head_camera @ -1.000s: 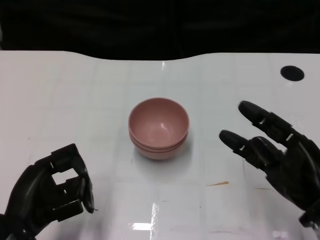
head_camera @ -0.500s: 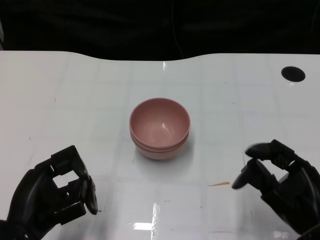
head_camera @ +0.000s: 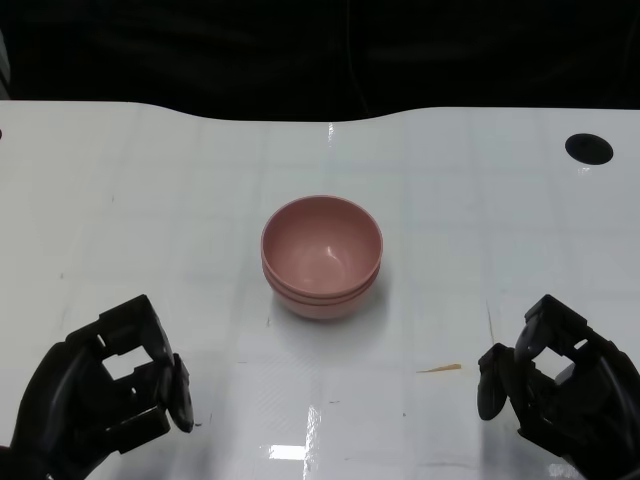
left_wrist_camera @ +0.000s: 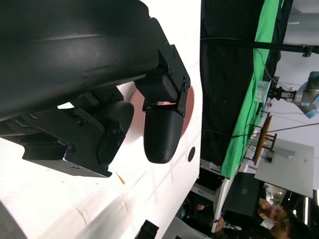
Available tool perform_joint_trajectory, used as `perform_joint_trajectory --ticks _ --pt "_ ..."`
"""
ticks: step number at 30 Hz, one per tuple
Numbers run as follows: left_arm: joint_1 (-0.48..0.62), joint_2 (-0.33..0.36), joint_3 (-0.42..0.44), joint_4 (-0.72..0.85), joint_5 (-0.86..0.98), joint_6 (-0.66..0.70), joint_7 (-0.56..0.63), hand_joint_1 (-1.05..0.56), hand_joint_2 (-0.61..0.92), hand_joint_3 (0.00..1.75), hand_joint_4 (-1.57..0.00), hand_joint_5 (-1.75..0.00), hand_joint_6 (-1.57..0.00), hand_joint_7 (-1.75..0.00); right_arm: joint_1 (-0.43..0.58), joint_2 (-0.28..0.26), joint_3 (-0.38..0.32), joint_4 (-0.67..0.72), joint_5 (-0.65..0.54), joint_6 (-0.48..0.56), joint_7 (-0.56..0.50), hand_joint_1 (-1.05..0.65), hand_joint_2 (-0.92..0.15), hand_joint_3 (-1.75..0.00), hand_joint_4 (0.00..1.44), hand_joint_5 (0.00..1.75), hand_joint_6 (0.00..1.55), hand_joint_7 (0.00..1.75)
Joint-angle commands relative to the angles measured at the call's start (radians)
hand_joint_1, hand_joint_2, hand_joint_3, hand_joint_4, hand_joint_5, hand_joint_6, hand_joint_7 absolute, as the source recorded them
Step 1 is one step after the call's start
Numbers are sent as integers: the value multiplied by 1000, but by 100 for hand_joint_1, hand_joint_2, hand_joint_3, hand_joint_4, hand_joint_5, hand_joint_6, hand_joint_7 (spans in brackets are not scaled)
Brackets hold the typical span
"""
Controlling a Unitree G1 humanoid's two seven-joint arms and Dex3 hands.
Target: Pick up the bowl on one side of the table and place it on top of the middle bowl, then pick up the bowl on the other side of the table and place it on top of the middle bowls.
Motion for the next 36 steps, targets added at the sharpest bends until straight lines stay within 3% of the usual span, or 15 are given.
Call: perform_joint_trajectory --ticks 1,6,11,16,36 --pt "24 12 9 -28 -12 6 3 33 86 141 -103 -175 -82 -175 19 -2 -23 -7 18 14 -1 -5 -58 -121 92 175 63 174" --pt "39 9 13 -50 -27 18 11 32 85 141 -103 -175 -82 -175 29 -1 -37 -5 21 12 2 -5 -60 -121 92 175 62 173" --pt "47 11 18 -71 -36 42 29 31 84 140 -101 -175 -80 -175 22 11 -52 11 11 -20 -3 -6 -67 -108 92 175 63 168" --pt "62 5 20 -93 -38 50 40 32 88 140 -100 -175 -78 -175 23 18 -62 10 4 -25 -26 -2 -65 -116 91 175 66 160" --pt "115 -20 25 -208 -68 112 143 33 92 138 -99 -175 -76 -175 11 29 -116 51 8 -69 -5 -2 -62 -125 91 175 61 171"
